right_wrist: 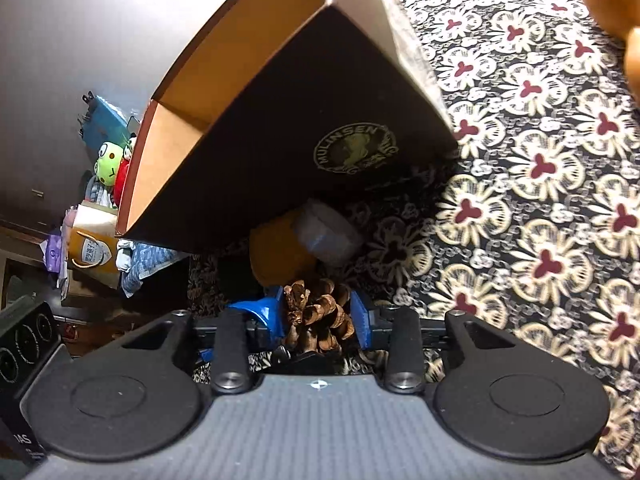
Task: Organize rigid objects
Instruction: 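Close the right tool on the brown pine cone, then carry the pine cone over the box and open the right tool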
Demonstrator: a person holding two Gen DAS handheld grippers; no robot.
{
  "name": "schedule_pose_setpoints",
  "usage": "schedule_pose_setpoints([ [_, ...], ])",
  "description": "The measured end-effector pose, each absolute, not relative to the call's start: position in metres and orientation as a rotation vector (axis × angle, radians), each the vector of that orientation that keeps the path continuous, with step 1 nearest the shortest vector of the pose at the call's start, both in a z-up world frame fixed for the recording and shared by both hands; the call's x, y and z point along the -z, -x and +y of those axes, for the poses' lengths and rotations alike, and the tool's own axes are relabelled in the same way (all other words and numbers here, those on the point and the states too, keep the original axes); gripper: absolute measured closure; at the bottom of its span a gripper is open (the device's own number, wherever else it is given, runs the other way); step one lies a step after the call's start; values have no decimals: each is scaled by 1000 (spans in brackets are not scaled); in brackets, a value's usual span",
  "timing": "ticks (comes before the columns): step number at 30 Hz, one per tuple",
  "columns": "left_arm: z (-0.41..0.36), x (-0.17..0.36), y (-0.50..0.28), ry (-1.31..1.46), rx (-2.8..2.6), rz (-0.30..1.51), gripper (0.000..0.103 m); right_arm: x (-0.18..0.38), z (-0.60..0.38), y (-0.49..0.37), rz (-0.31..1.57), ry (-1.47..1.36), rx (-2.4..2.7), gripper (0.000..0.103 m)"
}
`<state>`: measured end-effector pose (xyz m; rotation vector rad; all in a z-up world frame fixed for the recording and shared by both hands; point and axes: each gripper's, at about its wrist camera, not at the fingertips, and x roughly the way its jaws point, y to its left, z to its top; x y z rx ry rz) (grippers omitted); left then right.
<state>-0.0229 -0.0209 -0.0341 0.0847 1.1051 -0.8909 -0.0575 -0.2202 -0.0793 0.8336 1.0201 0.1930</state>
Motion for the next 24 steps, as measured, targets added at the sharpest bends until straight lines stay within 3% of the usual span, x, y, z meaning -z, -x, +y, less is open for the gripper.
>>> schedule_pose_setpoints([
  [4, -33, 13, 34, -80, 962, 1056, 71, 54, -234, 76, 987, -810, -194, 84],
  [8, -43, -37, 28, -89, 1029, 907, 71, -6, -248, 82, 841, -701, -197, 84],
  [14, -50, -104, -17, -140, 980, 672, 70, -72, -248, 27, 608, -524, -219, 84],
  [18, -39, -95, -70, -154, 872, 739, 70, -57, -232, -41, 675, -497, -247, 84],
  [24, -15, -29, -129, -119, 688, 939, 70, -7, -186, -116, 885, -523, -305, 86],
])
